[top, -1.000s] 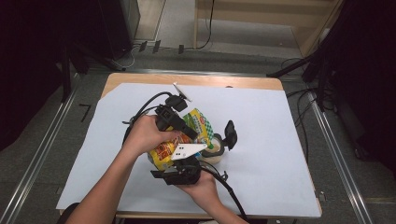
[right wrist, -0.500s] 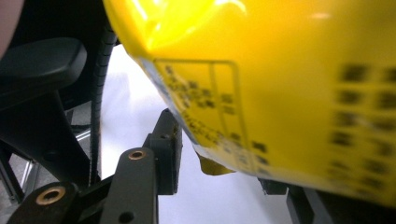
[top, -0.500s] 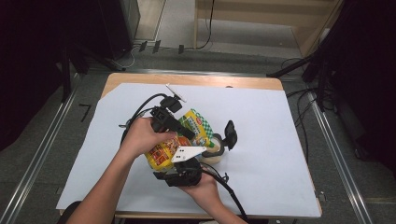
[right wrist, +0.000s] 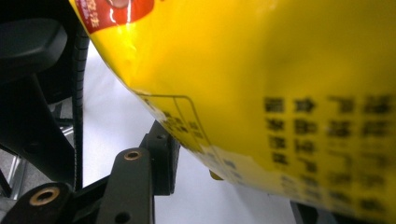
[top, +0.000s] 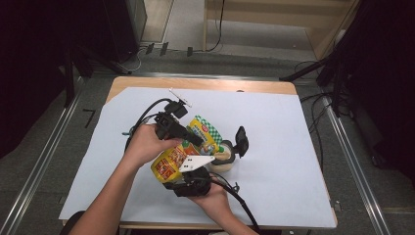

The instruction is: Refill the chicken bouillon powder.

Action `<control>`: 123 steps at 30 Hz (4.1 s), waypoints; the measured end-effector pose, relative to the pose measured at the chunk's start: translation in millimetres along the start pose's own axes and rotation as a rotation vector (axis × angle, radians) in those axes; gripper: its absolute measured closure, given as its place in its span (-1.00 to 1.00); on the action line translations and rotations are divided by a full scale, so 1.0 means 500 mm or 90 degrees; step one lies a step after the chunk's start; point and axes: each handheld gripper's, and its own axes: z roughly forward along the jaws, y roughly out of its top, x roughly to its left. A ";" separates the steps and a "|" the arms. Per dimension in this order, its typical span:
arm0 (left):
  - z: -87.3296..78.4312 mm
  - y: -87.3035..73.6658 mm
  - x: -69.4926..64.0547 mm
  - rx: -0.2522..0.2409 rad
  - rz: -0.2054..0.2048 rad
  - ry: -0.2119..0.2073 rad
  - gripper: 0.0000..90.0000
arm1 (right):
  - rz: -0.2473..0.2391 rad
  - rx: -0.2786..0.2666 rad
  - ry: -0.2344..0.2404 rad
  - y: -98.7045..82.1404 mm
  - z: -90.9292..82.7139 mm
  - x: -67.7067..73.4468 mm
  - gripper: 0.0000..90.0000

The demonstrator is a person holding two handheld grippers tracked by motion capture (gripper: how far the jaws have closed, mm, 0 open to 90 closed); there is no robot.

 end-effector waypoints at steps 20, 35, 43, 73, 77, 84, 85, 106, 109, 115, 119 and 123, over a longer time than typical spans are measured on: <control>0.001 -0.007 0.011 -0.016 0.014 -0.002 0.97 | 0.009 0.001 -0.017 -0.020 0.016 -0.010 0.06; 0.006 -0.016 0.017 -0.019 0.032 -0.003 1.00 | -0.008 0.022 -0.047 -0.031 0.027 -0.009 -0.01; -0.031 -0.026 0.023 -0.041 0.036 -0.026 1.00 | -0.004 0.004 -0.056 -0.026 0.019 -0.013 -0.13; -0.159 -0.060 0.049 -0.168 0.039 0.007 1.00 | 0.017 -0.041 -0.099 0.003 -0.033 -0.029 -0.15; -0.169 -0.063 0.054 -0.179 0.041 0.030 1.00 | 0.027 -0.054 -0.099 0.006 -0.043 -0.035 -0.15; -0.169 -0.060 0.072 -0.183 0.028 0.043 1.00 | 0.022 -0.055 -0.091 0.011 -0.051 -0.034 -0.13; -0.168 -0.057 0.075 -0.183 0.029 0.041 1.00 | 0.022 -0.055 -0.091 0.011 -0.051 -0.034 -0.13; -0.105 0.004 0.150 -0.205 0.038 0.079 1.00 | 0.039 -0.062 -0.092 0.011 -0.081 -0.034 -0.14; -0.107 -0.002 0.154 -0.216 0.037 0.072 1.00 | 0.037 -0.063 -0.095 0.012 -0.083 -0.036 -0.13; -0.119 -0.018 0.159 -0.226 0.006 0.039 0.84 | 0.033 -0.061 -0.098 0.014 -0.084 -0.036 -0.13; -0.128 -0.022 0.152 -0.224 0.006 0.049 0.75 | 0.031 -0.059 -0.096 0.016 -0.084 -0.036 -0.13; -0.130 -0.023 0.144 -0.218 0.012 0.054 0.72 | 0.034 -0.058 -0.094 0.015 -0.084 -0.037 -0.13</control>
